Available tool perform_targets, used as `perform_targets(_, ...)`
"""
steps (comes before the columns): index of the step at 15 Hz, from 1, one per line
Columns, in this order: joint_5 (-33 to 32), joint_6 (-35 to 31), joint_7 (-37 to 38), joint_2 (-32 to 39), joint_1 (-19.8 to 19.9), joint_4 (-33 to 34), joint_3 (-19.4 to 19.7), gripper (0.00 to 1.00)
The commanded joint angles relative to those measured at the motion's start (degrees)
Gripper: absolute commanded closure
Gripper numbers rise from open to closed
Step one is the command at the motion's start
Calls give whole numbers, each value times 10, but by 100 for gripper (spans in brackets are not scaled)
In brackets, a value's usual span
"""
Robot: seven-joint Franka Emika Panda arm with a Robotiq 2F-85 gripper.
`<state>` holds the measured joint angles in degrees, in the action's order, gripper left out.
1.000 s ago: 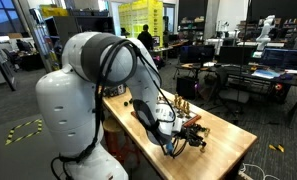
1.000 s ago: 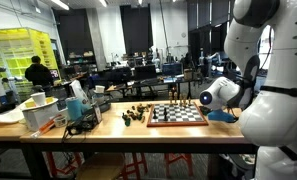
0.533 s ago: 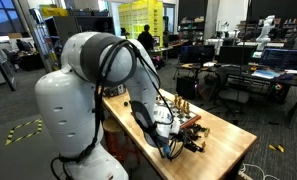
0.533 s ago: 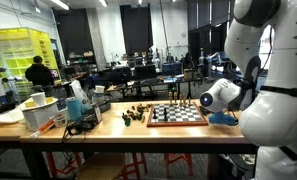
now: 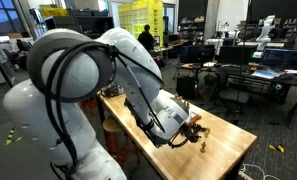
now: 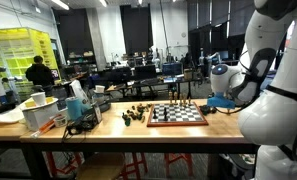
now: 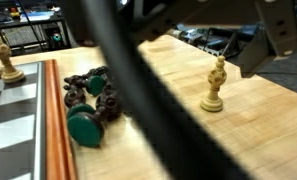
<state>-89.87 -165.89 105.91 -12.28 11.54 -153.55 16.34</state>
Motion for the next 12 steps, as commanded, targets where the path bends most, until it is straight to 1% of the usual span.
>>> perform_targets(1, 120, -129, -161, 14, 32, -19, 61, 0)
perform_targets(3, 212, -196, -260, 45, 46, -38, 88, 0)
perform_targets(4, 257, -215, -310, 55, -1, -54, 148, 0)
perform_targets(5, 308, -239, -362, 66, -24, -75, 178, 0)
perform_targets(6, 333, -257, -380, 78, -60, -91, 211, 0)
perform_targets(7, 290, -287, -316, 131, -108, -65, 249, 0)
perform_targets(8, 242, -302, -267, 138, -123, -74, 264, 0)
perform_targets(9, 180, -328, -213, 153, -116, -74, 265, 0)
perform_targets(11, 74, -369, -146, 166, -93, -55, 280, 0)
perform_targets(12, 26, -321, -107, 96, -96, -78, 272, 0)
